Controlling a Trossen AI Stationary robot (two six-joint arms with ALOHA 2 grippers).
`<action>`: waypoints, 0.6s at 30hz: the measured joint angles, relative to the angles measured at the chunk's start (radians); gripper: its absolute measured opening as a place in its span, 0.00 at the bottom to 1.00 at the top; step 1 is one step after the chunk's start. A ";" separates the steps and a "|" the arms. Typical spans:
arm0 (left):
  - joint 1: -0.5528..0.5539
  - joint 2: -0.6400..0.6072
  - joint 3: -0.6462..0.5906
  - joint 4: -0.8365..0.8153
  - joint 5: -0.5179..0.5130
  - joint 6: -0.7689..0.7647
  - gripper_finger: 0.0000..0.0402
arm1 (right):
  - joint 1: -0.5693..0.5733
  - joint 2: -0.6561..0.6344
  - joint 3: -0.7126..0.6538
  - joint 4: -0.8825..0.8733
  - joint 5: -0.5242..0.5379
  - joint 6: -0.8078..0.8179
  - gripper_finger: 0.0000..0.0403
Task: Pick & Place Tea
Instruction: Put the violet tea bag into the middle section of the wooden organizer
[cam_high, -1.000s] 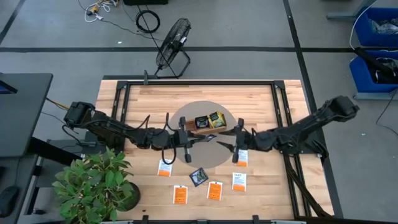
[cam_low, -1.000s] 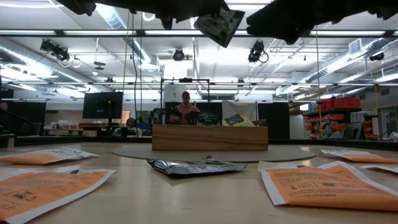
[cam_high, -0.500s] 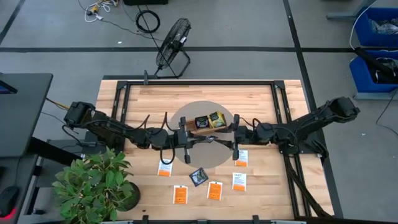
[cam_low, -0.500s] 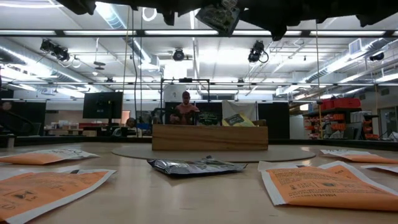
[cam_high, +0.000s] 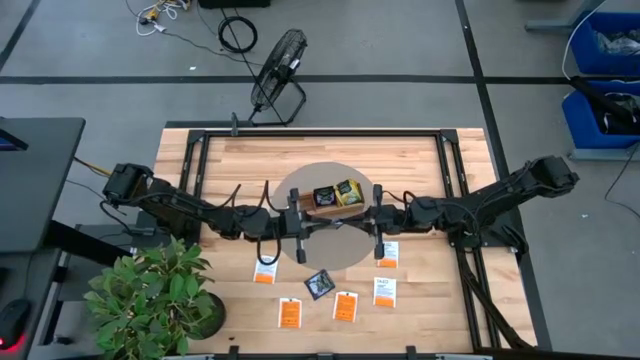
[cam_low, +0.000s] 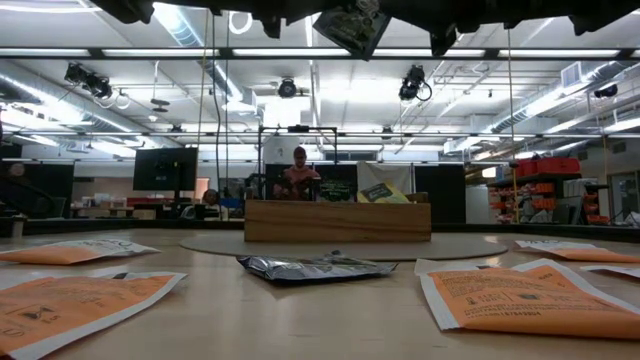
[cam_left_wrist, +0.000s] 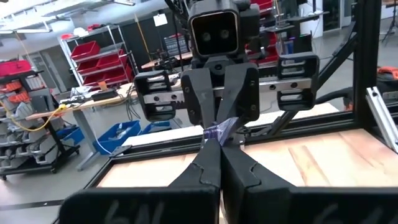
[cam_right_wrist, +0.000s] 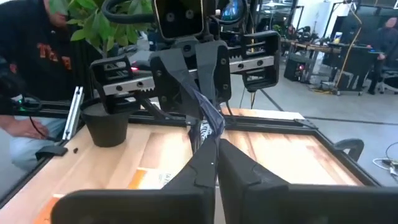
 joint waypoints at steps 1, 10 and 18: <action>-0.001 0.000 0.000 -0.002 -0.003 0.001 0.00 | 0.000 0.000 0.000 -0.001 0.010 -0.005 0.03; -0.002 -0.002 0.004 -0.066 -0.030 -0.012 0.00 | 0.000 -0.009 0.000 -0.020 0.024 -0.053 0.00; -0.001 0.000 -0.001 -0.127 -0.043 -0.025 0.08 | -0.020 -0.014 0.000 -0.034 0.022 -0.034 0.00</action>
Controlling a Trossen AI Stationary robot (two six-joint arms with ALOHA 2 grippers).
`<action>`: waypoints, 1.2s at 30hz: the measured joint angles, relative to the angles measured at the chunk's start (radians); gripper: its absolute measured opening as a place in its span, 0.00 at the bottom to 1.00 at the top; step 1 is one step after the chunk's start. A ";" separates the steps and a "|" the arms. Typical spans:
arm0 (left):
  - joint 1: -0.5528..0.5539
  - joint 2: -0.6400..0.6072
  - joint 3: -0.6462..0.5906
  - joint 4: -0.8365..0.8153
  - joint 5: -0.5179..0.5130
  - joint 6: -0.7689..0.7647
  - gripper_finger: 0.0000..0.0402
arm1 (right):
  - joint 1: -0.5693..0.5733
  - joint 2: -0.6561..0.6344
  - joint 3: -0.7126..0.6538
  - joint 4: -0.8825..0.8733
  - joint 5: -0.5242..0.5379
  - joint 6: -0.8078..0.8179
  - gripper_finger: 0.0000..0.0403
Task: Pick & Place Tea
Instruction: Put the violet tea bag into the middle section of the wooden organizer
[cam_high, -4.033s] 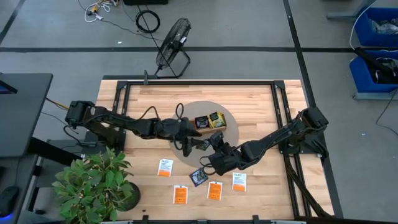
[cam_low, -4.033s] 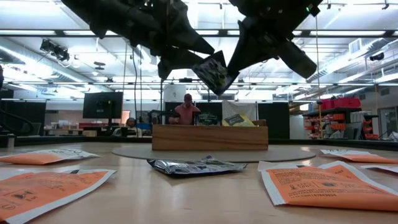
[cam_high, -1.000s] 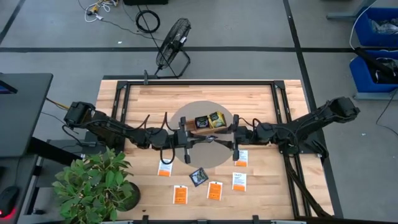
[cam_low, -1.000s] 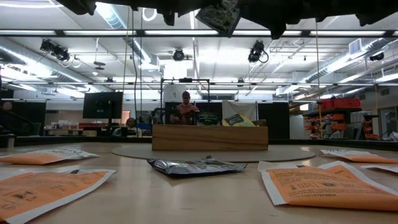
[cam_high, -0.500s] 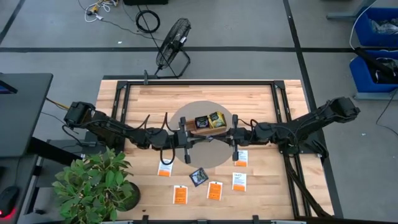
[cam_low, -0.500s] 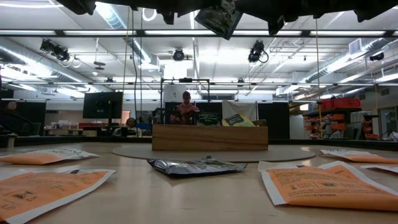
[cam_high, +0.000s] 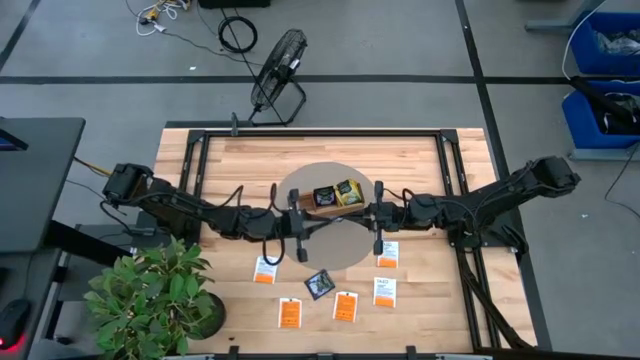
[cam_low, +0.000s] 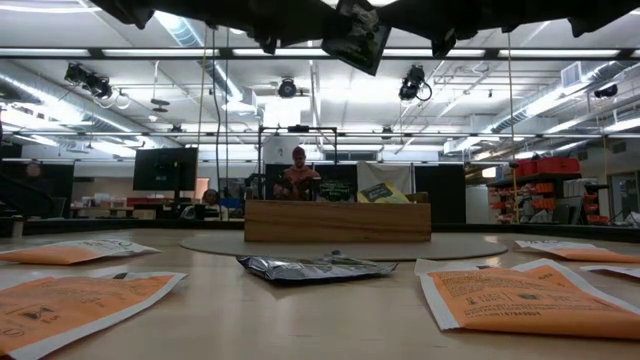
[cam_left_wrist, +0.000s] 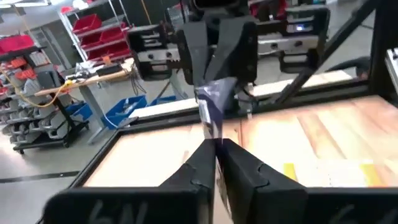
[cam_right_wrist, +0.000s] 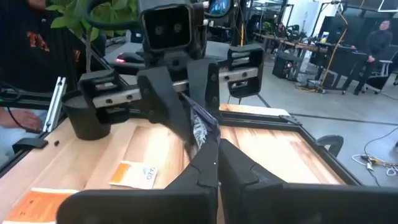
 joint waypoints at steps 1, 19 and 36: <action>0.000 0.000 0.000 -0.011 -0.003 0.000 0.10 | 0.000 0.000 0.000 0.000 0.000 0.000 0.00; -0.026 0.000 0.000 -0.296 -0.125 -0.121 0.39 | -0.216 -0.004 0.041 -0.225 -0.162 -0.011 0.00; -0.035 0.000 0.000 -0.322 -0.125 -0.147 0.38 | -0.415 0.148 0.125 -0.336 -0.473 -0.100 0.00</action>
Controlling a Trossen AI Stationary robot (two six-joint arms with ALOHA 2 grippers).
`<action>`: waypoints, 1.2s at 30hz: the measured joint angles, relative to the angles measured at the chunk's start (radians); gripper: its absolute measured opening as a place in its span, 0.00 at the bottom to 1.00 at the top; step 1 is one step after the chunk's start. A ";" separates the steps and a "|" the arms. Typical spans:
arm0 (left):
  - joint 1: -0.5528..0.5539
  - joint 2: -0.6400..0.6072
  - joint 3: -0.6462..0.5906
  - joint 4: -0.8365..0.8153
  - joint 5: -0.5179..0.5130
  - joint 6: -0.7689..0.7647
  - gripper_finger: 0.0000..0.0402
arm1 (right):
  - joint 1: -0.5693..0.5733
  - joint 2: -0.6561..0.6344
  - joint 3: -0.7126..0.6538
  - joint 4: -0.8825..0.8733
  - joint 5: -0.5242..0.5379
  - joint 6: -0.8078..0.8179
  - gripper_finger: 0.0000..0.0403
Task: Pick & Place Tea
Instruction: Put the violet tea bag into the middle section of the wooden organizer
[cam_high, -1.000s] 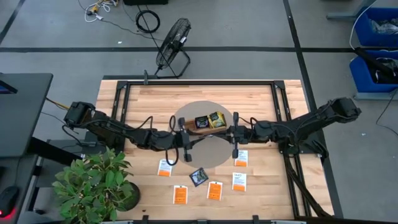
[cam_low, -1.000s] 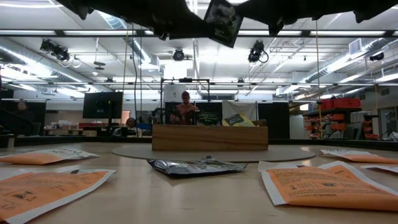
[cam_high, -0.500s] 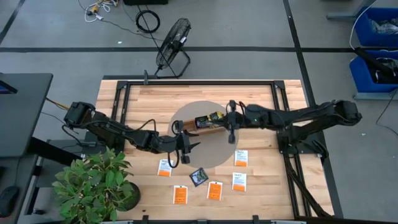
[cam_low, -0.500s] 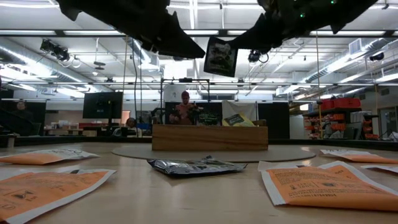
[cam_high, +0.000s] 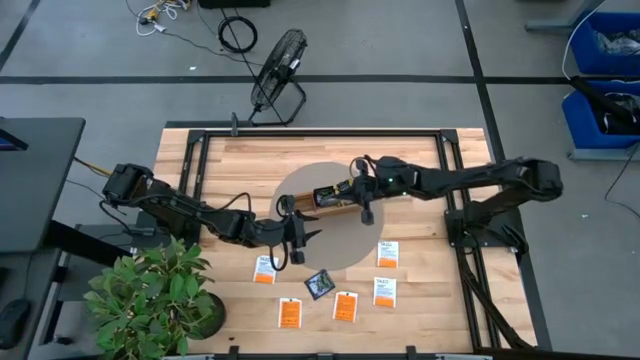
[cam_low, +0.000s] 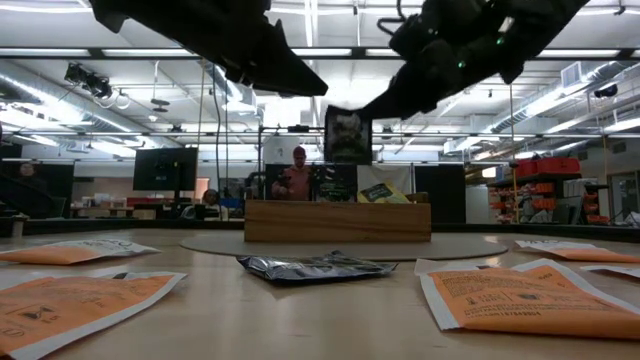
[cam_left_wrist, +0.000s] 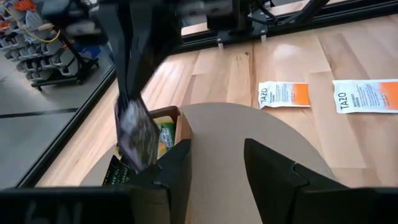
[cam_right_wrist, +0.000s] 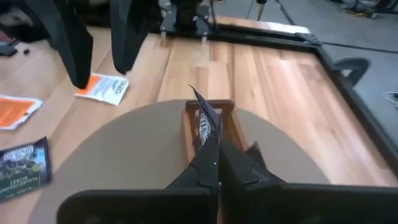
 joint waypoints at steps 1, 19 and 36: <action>0.000 0.000 0.000 -0.002 0.000 0.000 0.38 | -0.005 0.021 0.000 0.017 -0.005 -0.004 0.00; 0.001 0.000 0.001 0.049 -0.124 0.028 0.38 | -0.063 0.188 0.096 -0.020 -0.041 -0.080 0.00; 0.001 0.000 0.002 0.351 -0.174 0.218 0.37 | -0.086 0.188 0.088 -0.027 -0.041 -0.079 0.00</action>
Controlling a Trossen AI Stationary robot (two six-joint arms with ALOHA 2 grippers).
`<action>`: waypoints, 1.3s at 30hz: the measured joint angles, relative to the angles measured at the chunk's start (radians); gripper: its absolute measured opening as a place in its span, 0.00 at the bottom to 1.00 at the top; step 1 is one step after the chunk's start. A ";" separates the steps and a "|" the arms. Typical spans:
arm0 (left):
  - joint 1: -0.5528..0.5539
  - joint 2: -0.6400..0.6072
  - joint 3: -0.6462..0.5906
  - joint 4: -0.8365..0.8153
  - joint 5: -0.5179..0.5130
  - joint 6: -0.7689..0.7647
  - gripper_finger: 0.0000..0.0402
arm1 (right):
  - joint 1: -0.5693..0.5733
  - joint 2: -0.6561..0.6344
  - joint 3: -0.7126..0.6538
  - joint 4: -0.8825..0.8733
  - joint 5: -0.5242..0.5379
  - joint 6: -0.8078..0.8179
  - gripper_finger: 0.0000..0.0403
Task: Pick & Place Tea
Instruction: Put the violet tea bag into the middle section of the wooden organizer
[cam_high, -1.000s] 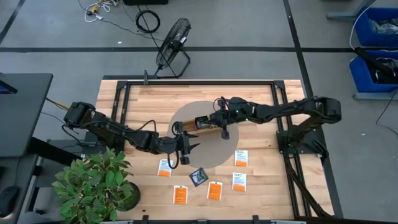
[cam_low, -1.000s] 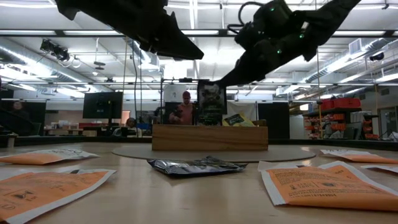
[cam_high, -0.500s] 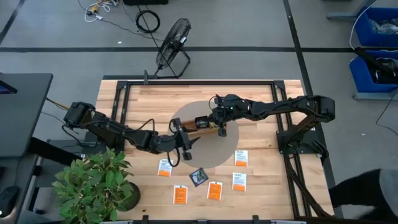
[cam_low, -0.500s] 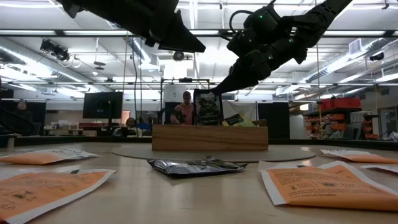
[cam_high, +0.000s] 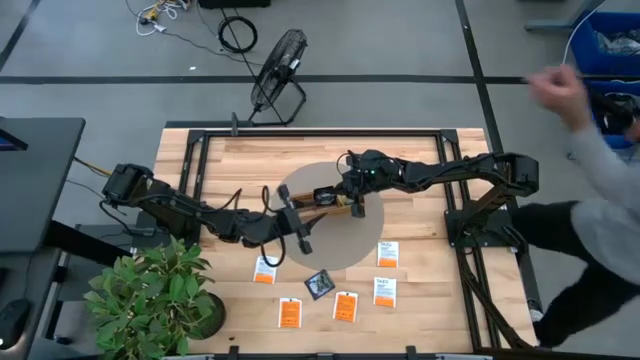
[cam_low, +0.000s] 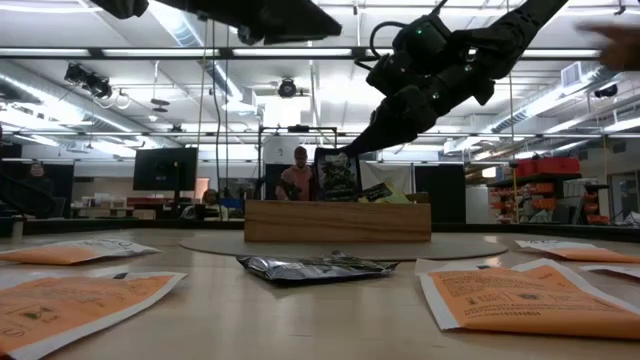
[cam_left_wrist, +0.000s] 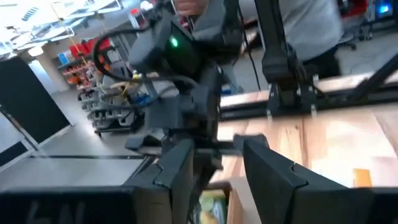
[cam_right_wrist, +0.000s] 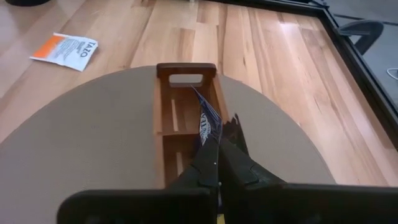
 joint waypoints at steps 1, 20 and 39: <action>0.000 0.000 0.000 0.017 0.000 0.006 0.36 | 0.000 0.000 0.000 -0.001 -0.003 0.001 0.00; 0.000 0.000 0.000 0.034 0.001 0.011 0.36 | -0.005 0.065 -0.001 0.037 -0.017 0.018 0.00; 0.000 0.000 0.000 0.020 0.001 0.001 0.36 | -0.029 0.114 0.003 0.074 0.021 0.072 0.20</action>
